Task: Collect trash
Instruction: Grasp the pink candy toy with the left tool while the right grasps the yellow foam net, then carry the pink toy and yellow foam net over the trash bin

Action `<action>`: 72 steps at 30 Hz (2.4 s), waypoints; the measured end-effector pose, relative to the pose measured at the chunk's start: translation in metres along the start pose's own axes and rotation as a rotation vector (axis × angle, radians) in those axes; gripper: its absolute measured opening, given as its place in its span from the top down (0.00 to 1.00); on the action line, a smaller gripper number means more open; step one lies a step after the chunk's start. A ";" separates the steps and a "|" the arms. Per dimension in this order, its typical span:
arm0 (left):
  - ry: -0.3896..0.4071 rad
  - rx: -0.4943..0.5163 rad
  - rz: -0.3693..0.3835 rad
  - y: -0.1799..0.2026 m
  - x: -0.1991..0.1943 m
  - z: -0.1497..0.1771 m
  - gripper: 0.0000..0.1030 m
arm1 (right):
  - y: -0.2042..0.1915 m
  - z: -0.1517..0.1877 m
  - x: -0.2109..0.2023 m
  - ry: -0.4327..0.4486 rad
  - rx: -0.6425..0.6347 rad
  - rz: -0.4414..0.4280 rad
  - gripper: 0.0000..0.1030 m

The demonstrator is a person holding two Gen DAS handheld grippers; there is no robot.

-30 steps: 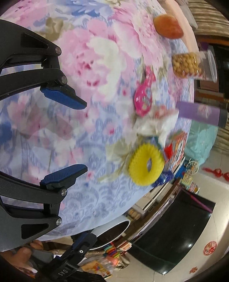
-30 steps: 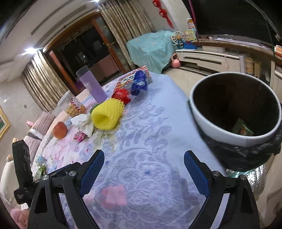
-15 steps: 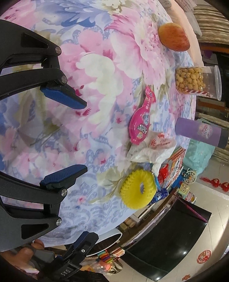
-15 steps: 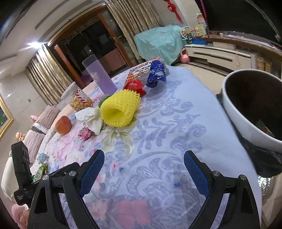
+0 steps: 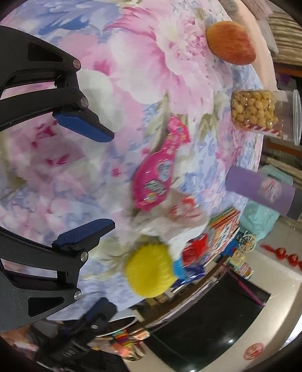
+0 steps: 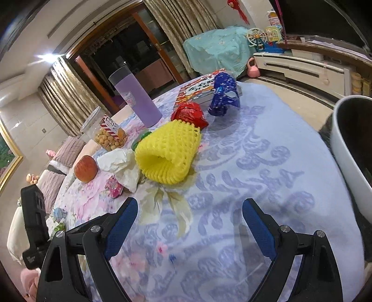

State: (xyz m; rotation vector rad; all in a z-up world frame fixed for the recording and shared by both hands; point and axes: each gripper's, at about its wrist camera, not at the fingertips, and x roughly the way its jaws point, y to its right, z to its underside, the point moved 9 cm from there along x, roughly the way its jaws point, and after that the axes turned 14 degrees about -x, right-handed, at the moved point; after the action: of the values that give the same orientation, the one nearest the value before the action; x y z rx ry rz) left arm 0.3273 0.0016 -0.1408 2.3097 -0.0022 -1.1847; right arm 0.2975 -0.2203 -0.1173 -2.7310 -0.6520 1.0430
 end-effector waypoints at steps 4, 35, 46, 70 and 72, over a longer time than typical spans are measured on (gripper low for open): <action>0.001 -0.024 -0.008 0.000 0.011 -0.015 0.26 | -0.004 -0.010 0.012 0.001 -0.003 -0.017 0.10; -0.011 0.121 0.037 0.016 -0.007 0.033 0.87 | 0.005 -0.007 0.013 -0.007 -0.015 0.018 0.84; -0.054 0.225 0.114 0.067 -0.022 0.079 0.87 | 0.013 0.006 -0.035 0.044 0.015 0.038 0.85; -0.101 0.383 0.205 0.147 -0.028 0.128 0.87 | 0.064 0.035 -0.113 0.125 0.094 0.144 0.85; -0.106 0.392 0.210 0.153 -0.028 0.133 0.87 | 0.068 0.036 -0.118 0.131 0.101 0.152 0.85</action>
State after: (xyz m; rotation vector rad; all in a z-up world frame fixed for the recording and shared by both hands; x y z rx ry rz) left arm 0.2457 -0.1833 -0.1109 2.4930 -0.5472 -1.2846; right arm 0.2186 -0.3343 -0.0933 -2.7659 -0.3667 0.8900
